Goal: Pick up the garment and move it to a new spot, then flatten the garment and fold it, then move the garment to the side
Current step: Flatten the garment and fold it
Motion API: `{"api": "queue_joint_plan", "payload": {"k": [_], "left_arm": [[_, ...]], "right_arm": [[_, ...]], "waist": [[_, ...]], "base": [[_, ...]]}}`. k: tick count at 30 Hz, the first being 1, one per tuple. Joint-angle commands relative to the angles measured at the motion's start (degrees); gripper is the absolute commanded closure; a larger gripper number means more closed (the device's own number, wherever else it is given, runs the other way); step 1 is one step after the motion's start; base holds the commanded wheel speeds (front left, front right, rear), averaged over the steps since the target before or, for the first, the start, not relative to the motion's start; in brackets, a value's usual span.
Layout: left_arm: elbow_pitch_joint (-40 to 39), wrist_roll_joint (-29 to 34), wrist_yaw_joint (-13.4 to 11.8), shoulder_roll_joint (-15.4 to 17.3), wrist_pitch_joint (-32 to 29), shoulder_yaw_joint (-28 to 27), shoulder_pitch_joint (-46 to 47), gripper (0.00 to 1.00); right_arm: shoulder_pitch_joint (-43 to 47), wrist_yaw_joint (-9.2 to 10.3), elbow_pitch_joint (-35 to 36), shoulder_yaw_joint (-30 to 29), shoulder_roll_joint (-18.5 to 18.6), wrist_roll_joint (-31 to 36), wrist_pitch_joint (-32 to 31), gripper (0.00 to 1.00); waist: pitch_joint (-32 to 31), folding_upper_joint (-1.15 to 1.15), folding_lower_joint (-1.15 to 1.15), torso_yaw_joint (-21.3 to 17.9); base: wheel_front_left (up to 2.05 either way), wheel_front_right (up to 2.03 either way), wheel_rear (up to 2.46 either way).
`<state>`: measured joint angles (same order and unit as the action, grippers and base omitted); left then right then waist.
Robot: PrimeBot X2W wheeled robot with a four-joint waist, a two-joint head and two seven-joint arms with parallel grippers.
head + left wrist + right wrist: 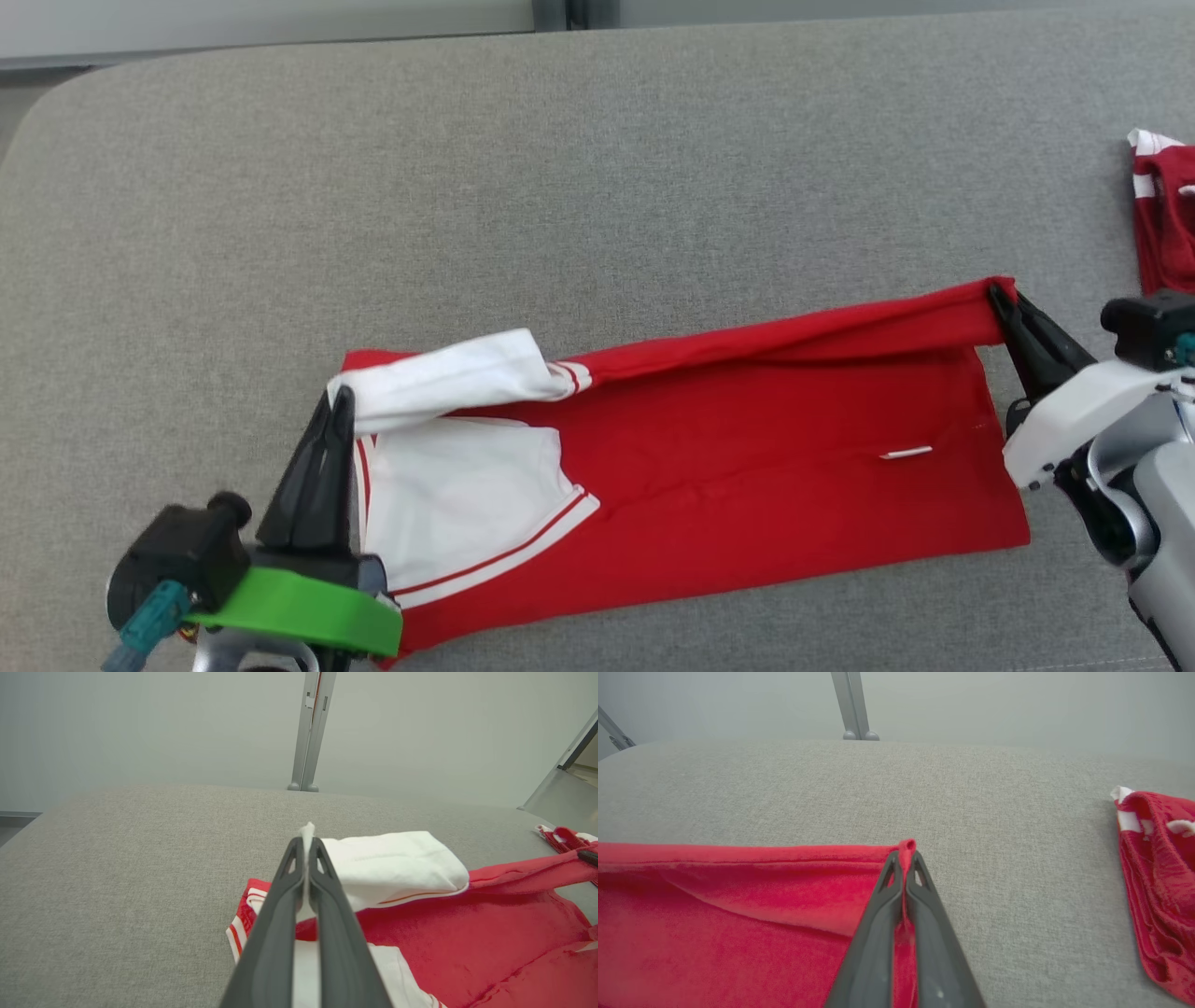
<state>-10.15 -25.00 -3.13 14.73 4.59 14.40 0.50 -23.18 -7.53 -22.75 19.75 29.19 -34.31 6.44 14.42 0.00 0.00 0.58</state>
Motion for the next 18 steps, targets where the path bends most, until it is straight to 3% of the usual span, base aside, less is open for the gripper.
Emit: {"api": "queue_joint_plan", "payload": {"k": [1,6,15,16,17,18], "left_arm": [[-0.58,-0.69,-0.69,-0.34,-0.16,0.02,-2.6,1.0],[-0.43,-1.94,-1.54,-1.29,0.11,0.96,-7.77,1.0],[5.82,-3.46,-0.54,-2.47,0.89,1.99,-8.83,1.0],[6.49,-3.89,-0.48,-2.78,1.17,1.85,-8.75,0.91],[7.18,-4.14,-0.26,-2.83,1.47,1.72,-8.71,0.56],[7.78,-4.3,-0.26,-2.75,1.88,1.51,-8.76,0.0]], "right_arm": [[2.48,0.08,0.9,-1.34,-0.72,-0.2,0.55,1.0],[8.42,0.08,3.37,-5.3,-2.61,1.21,-0.27,1.0],[14.57,0.08,5.84,-9.79,-6.54,5.78,-1.6,1.0],[15.11,0.08,5.77,-10.34,-6.89,5.94,-1.31,0.87],[15.81,0.08,5.73,-11.2,-7.47,6.2,-0.96,0.62],[16.61,0.08,5.89,-12.05,-8.06,6.47,-0.62,0.3]], "waist": [[-2.29,0.0,0.0,-0.54],[-3.24,0.0,0.0,-0.56],[-3.96,0.0,0.0,-0.31],[-4.04,0.0,0.0,-0.27],[-4.15,0.0,0.0,-0.2],[-4.28,0.0,0.0,-0.15]], "base": [[0.0,0.0,0.0],[0.0,0.0,0.0],[0.0,0.0,0.0],[0.0,0.0,0.0],[0.0,0.0,0.0],[0.0,0.0,0.0]]}}
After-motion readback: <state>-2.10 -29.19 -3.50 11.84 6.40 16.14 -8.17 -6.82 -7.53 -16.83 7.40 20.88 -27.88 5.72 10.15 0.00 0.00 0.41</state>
